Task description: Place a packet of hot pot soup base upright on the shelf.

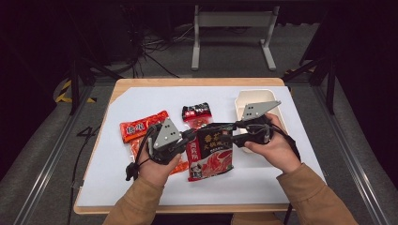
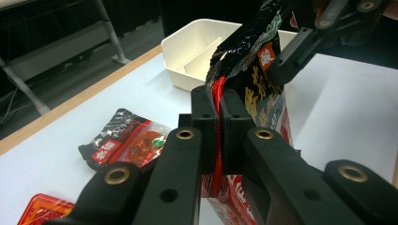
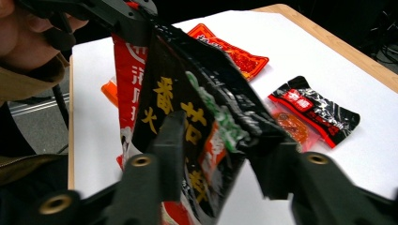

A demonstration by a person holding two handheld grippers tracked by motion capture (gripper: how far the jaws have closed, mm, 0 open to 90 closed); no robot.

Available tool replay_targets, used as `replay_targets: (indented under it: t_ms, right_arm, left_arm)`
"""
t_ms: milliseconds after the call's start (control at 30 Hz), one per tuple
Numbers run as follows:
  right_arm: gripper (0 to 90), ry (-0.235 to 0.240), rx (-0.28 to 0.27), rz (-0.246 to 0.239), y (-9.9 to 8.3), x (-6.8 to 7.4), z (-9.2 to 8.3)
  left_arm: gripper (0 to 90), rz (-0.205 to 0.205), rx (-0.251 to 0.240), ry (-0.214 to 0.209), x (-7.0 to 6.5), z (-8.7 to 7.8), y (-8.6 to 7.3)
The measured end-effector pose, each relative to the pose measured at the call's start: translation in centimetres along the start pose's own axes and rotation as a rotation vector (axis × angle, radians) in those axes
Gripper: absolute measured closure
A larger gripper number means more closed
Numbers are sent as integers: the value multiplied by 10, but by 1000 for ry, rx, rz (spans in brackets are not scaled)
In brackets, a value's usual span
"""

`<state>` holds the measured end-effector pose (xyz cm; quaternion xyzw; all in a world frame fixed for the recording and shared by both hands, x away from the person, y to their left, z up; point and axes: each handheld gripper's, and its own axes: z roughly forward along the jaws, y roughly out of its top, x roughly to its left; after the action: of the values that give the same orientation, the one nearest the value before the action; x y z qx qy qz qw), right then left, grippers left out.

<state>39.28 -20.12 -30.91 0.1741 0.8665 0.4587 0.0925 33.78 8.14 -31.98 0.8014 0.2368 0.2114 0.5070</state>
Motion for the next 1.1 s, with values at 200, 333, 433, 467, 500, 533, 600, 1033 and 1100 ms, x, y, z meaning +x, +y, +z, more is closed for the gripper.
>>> replay_targets:
  t_ms: [200,333,433,467,500,533,600,1033,1100]
  right_arm:
    - [766,4,6,25,2,-3,-3]
    - [779,0,1,41,5,-2,-4]
    - [798,8,7,71,10,-1,-6]
    - [798,8,7,71,10,-1,-6]
    - [801,9,6,78,11,-1,-6]
    - [803,9,6,85,12,-2,-6]
    - [806,8,-1,88,15,-2,-8]
    - [806,-45,-42,49,30,-7,-21]
    - [806,-51,-46,45,32,-8,-22]
  left_arm:
    - [868,-14,-10,-11,2,-2,0]
    - [863,-24,-20,-17,4,-4,0]
    - [830,-63,-28,-51,10,-6,-2]
    - [815,-63,-28,-51,10,-6,-2]
    - [815,-96,-32,-74,13,-5,-3]
    - [781,-111,-34,-93,17,-6,-4]
    - [666,-147,-48,-133,21,-6,-6]
    - [425,-204,-62,-169,40,-24,-14]
    - [418,-206,-60,-163,41,-26,-15]
